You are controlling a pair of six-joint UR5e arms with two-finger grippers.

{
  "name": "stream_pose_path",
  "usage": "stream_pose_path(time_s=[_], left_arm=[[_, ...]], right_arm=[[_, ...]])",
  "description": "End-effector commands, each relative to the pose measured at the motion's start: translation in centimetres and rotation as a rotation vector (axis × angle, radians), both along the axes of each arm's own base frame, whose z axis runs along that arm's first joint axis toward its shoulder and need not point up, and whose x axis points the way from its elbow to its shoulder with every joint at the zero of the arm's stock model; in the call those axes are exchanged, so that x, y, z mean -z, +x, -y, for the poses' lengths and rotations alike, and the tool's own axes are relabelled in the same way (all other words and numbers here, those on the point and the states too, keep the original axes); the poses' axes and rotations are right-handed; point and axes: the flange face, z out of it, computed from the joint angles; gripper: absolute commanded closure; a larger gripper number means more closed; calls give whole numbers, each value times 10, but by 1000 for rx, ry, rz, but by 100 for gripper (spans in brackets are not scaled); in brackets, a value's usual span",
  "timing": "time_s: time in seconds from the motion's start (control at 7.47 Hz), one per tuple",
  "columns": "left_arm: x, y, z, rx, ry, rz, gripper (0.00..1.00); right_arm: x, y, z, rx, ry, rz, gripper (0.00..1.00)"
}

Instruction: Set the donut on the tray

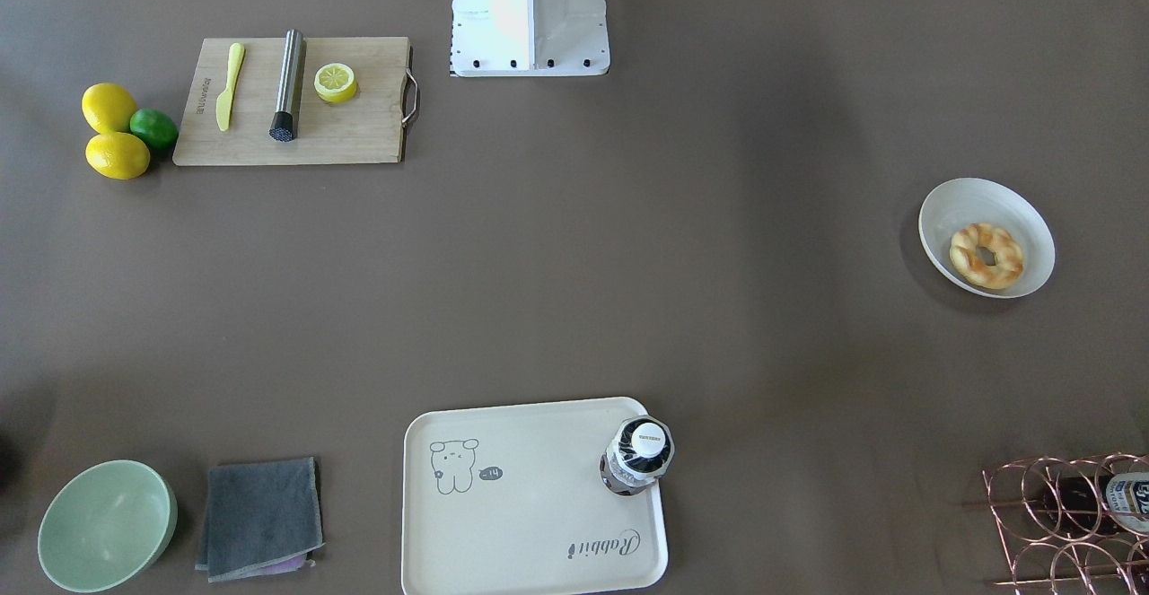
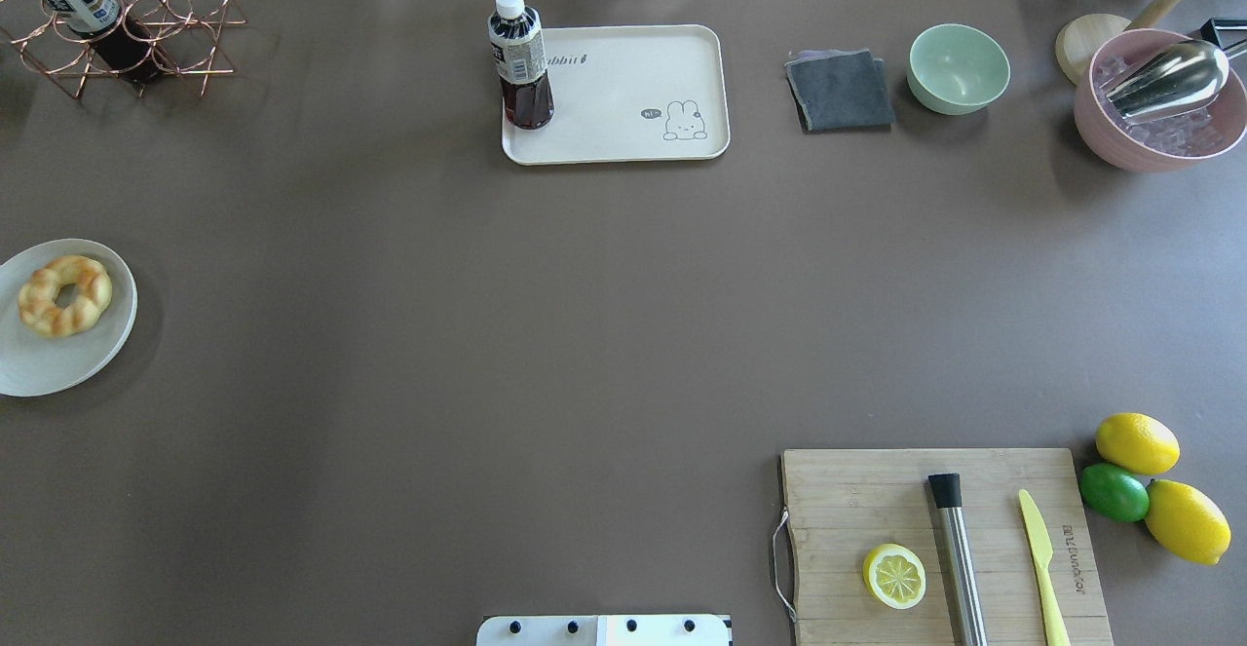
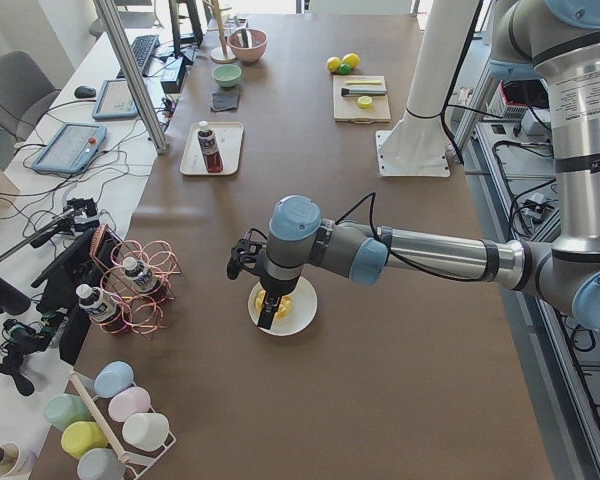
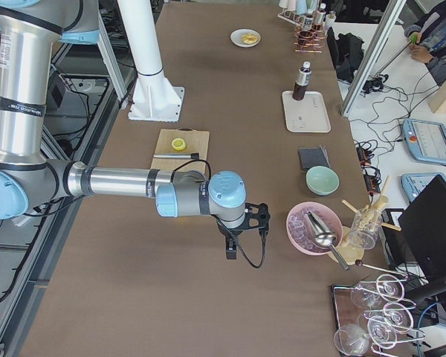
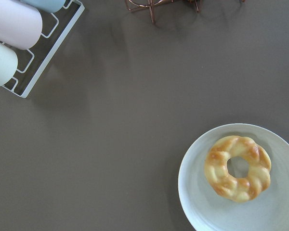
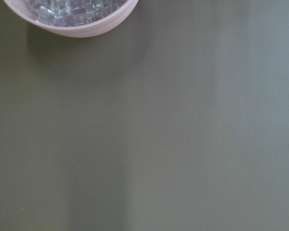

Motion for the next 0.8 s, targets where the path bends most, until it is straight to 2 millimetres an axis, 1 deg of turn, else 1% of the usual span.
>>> stream_pose_path(time_s=[0.0,0.13,0.4,0.54,0.67], left_arm=[[-15,1,-18,-6,-20,-26,3],[-13,2,-17,-10,-12,-27,3],[-16,4,-17,-10,-22,-30,3],[-22,4,-23,-10,-44,-37,3],[-26,8,-19,-20,-50,-45,3]], right_arm=[[8,-13,10,29,21,-6,0],[13,-15,15,33,39,-6,0],[10,-15,12,43,86,-10,0],[-4,-15,5,43,114,-2,0],[-14,-15,-1,42,131,0,0]])
